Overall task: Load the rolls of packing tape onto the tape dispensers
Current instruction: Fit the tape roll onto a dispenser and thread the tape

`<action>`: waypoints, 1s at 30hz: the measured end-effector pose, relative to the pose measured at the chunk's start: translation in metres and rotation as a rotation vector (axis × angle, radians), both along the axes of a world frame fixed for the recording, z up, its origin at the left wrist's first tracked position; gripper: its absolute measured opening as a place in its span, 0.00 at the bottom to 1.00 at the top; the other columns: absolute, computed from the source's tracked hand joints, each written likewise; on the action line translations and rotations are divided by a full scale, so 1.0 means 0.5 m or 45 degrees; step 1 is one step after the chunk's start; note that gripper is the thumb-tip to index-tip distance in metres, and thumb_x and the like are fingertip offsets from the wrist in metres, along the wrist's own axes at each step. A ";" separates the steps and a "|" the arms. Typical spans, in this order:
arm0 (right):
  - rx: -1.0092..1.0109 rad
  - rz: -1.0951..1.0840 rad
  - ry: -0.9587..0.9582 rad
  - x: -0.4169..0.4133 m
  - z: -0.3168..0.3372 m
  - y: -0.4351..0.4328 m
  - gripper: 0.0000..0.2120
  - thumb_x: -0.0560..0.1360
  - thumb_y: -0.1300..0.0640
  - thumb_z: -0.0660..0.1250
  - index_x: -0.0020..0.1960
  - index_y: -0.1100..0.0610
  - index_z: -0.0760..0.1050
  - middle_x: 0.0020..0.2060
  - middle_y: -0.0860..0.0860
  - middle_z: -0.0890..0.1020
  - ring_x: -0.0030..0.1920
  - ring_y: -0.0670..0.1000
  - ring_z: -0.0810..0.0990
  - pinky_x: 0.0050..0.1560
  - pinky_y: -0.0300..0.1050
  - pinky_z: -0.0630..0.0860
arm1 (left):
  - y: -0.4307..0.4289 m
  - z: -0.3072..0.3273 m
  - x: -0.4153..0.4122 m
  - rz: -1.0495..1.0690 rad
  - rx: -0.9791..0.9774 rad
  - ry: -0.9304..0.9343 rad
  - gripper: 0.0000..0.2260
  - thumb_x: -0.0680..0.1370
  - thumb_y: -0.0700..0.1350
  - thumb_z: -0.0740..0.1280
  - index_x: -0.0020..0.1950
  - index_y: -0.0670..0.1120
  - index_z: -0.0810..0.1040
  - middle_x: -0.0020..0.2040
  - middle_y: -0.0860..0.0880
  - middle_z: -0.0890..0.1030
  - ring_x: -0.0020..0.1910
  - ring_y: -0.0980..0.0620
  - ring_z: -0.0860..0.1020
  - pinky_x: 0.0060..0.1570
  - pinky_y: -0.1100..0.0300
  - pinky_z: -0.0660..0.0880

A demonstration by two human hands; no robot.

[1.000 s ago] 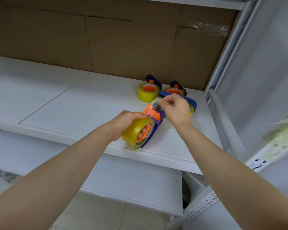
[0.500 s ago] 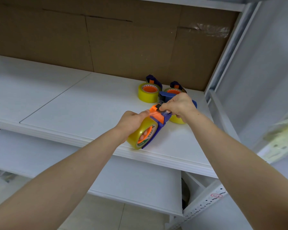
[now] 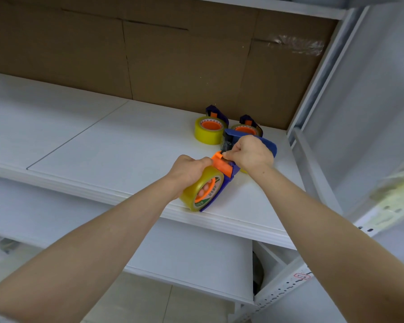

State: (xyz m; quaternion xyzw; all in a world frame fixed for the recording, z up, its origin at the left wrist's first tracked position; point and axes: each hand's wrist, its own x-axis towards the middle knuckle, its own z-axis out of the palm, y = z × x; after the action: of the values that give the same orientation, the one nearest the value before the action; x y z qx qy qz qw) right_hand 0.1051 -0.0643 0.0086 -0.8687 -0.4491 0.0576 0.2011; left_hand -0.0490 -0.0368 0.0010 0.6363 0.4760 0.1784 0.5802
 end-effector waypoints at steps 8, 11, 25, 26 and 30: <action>0.257 0.078 -0.069 -0.014 -0.031 -0.004 0.12 0.75 0.48 0.66 0.48 0.56 0.72 0.39 0.51 0.79 0.42 0.51 0.78 0.38 0.45 0.73 | 0.004 0.000 0.001 -0.043 0.021 -0.011 0.16 0.76 0.50 0.64 0.36 0.39 0.77 0.20 0.47 0.77 0.16 0.53 0.73 0.20 0.67 0.73; 0.349 0.110 0.063 -0.011 -0.035 -0.002 0.12 0.75 0.48 0.66 0.49 0.56 0.73 0.42 0.51 0.81 0.44 0.51 0.79 0.44 0.48 0.77 | 0.010 -0.007 0.002 -0.043 0.032 0.016 0.16 0.76 0.52 0.64 0.39 0.40 0.78 0.23 0.47 0.79 0.19 0.52 0.75 0.24 0.67 0.74; 0.121 0.325 0.760 0.044 0.014 -0.004 0.07 0.70 0.63 0.72 0.45 0.56 0.77 0.41 0.51 0.82 0.45 0.47 0.80 0.44 0.38 0.78 | 0.018 -0.022 0.007 -0.074 0.093 0.060 0.16 0.69 0.57 0.71 0.40 0.43 0.79 0.27 0.49 0.80 0.22 0.57 0.77 0.25 0.68 0.74; 0.144 0.331 0.773 0.042 0.012 -0.006 0.08 0.70 0.64 0.72 0.46 0.57 0.76 0.40 0.50 0.81 0.43 0.45 0.80 0.42 0.35 0.77 | 0.018 -0.022 0.008 -0.076 0.090 0.061 0.16 0.69 0.57 0.71 0.40 0.43 0.79 0.26 0.50 0.80 0.22 0.56 0.77 0.25 0.68 0.74; 0.138 0.331 0.575 0.038 0.007 0.001 0.11 0.69 0.63 0.73 0.50 0.59 0.77 0.40 0.51 0.80 0.45 0.48 0.80 0.49 0.42 0.79 | 0.019 -0.022 0.010 -0.083 0.092 0.062 0.18 0.68 0.58 0.72 0.41 0.43 0.79 0.27 0.50 0.80 0.25 0.55 0.78 0.29 0.65 0.74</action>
State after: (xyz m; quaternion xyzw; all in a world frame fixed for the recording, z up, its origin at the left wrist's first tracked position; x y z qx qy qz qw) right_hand 0.1240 -0.0636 0.0122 -0.7568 -0.5031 0.2510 0.3333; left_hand -0.0440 -0.0273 -0.0100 0.6762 0.4623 0.1610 0.5506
